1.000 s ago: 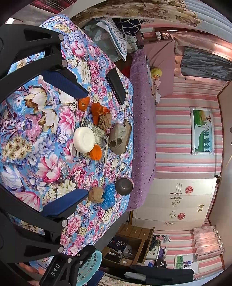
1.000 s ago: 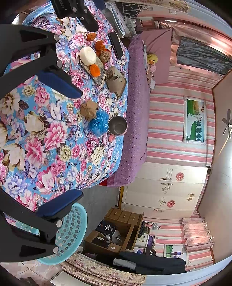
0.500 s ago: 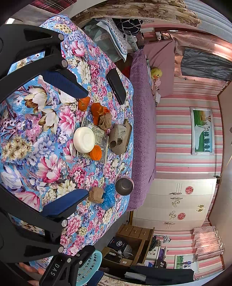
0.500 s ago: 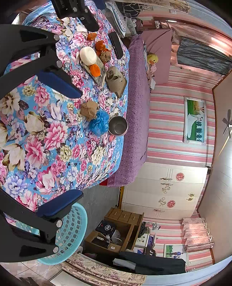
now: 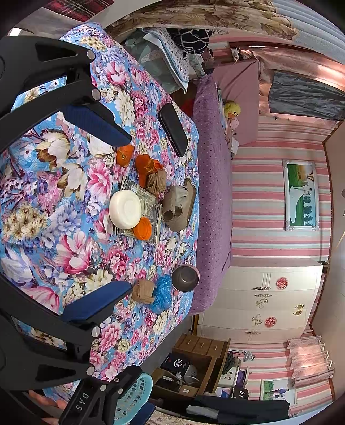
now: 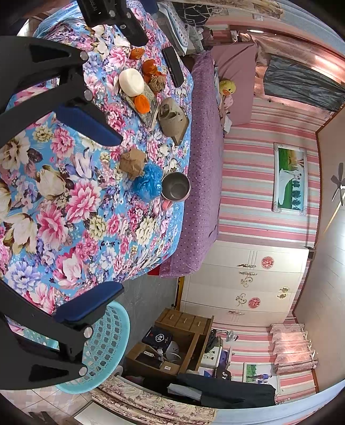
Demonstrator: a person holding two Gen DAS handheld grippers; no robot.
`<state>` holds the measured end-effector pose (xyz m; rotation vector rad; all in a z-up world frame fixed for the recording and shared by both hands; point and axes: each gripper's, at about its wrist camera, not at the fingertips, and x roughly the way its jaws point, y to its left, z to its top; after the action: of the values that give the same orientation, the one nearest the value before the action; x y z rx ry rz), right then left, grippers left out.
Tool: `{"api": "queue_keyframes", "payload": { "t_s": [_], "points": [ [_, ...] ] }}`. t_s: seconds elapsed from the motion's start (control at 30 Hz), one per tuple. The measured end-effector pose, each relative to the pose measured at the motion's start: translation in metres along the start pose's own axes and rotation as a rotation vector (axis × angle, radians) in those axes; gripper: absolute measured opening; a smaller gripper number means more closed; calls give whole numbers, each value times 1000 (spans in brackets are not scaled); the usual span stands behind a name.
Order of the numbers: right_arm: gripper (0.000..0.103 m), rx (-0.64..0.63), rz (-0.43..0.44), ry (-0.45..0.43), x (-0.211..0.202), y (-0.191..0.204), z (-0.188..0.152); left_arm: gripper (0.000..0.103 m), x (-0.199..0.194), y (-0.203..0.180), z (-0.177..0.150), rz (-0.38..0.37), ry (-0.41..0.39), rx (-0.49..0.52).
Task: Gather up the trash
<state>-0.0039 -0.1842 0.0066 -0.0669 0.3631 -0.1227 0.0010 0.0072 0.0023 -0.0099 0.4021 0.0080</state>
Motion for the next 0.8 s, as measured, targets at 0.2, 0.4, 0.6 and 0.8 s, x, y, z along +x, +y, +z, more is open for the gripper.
{"api": "queue_keyframes", "payload": {
  "t_s": [0.2, 0.4, 0.6, 0.8],
  "points": [
    [99, 1, 3, 3, 0, 1, -1, 98, 0, 0, 0, 0, 1, 0],
    [99, 3, 3, 5, 0, 1, 0, 98, 1, 0, -1, -1, 3, 0],
    [99, 3, 4, 4, 0, 1, 0, 98, 1, 0, -2, 0, 4, 0],
    [99, 5, 4, 5, 0, 0, 0, 98, 1, 0, -2, -1, 4, 1]
  ]
}}
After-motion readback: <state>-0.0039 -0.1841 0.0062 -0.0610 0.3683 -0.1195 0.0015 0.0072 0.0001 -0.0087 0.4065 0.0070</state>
